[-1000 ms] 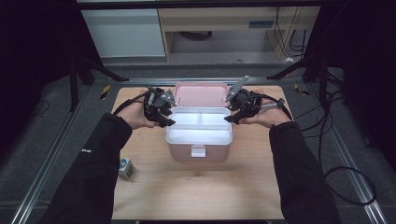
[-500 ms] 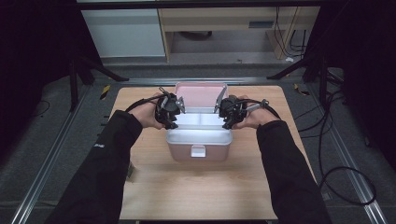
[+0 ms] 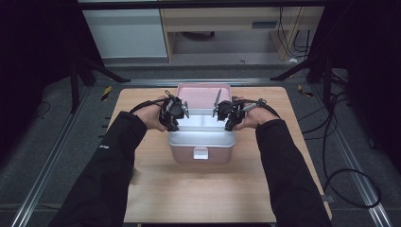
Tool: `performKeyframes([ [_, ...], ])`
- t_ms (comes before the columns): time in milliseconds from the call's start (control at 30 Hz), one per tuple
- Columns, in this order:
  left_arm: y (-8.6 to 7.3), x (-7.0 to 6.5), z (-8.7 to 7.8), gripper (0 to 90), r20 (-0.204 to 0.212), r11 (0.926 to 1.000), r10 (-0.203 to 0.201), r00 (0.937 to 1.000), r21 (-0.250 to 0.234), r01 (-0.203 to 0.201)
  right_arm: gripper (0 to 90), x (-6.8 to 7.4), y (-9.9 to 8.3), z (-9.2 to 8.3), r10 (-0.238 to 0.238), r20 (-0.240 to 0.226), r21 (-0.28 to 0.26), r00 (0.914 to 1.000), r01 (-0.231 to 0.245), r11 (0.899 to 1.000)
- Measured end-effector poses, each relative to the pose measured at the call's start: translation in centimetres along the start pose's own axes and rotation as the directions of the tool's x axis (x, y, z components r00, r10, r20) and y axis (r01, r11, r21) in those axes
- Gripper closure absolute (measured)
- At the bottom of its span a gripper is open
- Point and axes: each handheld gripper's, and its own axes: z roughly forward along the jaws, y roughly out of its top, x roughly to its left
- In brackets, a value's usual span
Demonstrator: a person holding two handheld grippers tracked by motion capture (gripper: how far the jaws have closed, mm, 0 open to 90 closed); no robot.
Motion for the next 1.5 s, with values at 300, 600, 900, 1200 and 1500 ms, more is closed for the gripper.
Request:
performKeyframes([
  [300,0.0,0.4,0.6,76.4,0.024,1.0,0.002,0.9997,0.001,-0.002,83.3,-0.1,0.3,0.8,-0.021,-0.003,0.022,0.9998,0.021,1.0],
  [600,0.0,0.8,1.4,78.8,0.051,0.9999,0.014,0.9986,0.006,-0.015,83.3,-0.3,0.4,1.1,-0.02,-0.018,0.033,0.9996,0.02,0.999],
  [900,0.0,1.1,1.7,81.8,0.064,0.9996,0.027,0.9976,-0.003,-0.027,83.7,-0.5,0.5,1.1,0.01,-0.039,0.041,0.9992,-0.009,0.999],
  [1200,-0.3,1.0,1.0,85.4,0.099,0.9994,0.018,0.9949,-0.031,-0.015,83.9,-0.6,0.6,0.8,0.026,-0.051,0.049,0.9983,-0.023,0.999],
  [1500,-0.6,1.4,-1.2,86.6,0.075,0.9969,0.017,0.997,-0.077,-0.012,86.5,-0.3,0.4,-1.2,0.01,-0.014,-0.003,0.9998,-0.01,1.0],
])
